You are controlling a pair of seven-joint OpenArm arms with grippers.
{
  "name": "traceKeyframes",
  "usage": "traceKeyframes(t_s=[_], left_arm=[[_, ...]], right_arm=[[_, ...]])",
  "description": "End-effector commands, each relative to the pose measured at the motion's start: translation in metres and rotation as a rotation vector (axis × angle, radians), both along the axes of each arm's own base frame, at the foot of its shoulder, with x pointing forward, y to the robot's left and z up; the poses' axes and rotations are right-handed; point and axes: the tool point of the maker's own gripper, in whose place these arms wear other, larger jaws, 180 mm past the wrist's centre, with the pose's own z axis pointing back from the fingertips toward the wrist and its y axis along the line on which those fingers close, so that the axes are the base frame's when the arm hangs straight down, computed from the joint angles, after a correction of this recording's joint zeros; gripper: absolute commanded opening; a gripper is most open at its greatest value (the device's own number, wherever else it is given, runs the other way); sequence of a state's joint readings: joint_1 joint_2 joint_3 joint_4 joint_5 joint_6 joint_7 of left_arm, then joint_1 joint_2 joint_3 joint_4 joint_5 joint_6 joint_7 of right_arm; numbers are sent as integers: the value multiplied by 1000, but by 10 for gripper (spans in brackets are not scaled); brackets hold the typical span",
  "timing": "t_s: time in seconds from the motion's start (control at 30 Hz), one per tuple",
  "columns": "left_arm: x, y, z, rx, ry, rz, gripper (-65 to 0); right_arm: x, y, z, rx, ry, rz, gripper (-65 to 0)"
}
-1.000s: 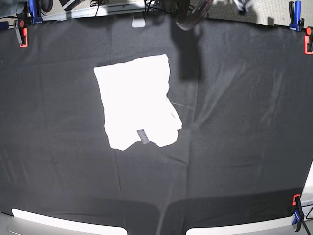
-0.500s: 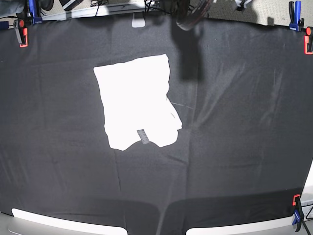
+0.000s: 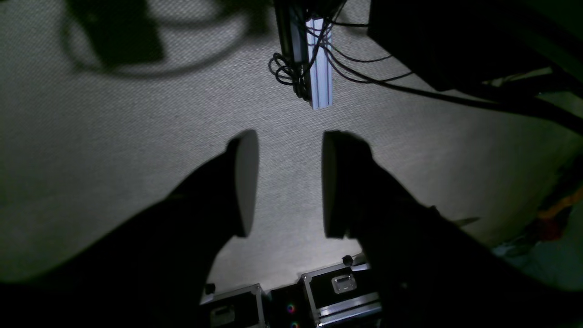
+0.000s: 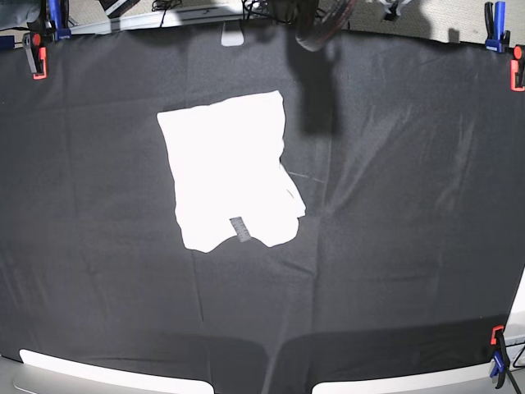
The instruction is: Layout the t-shirt on the table in an organized manner, then fold the t-shirt properly
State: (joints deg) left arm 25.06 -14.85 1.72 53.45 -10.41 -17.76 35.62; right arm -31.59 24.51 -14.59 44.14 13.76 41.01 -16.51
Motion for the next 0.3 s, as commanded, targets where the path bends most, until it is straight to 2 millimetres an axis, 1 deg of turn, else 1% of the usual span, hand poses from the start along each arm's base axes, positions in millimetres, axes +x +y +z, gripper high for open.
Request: traceKeyframes(t_s=[0.0,0.07,0.13,0.2,0.23,0.27], left_arm=[[-1,3,1,4,-2,2,-434],[0,3,1,5,-2,1,-434],[2,3,0,4,-3,1,-434],[5,3,0,5,-8,1,-434],[7,3,0,5,-13,1,-434],[10,3,0,4,-17,1,-434]], right_arm=[[-13,-29,4,-69,54,46,-381],[-30,-52,9,-147,162,81,-381],[-51,-89,19,-347,325,80,-381],[-68,-119,33,-483,434,129,-381],[-67,-133,34,-540,420,151,-381],[-58,-145,28,-608,348,127,-381]])
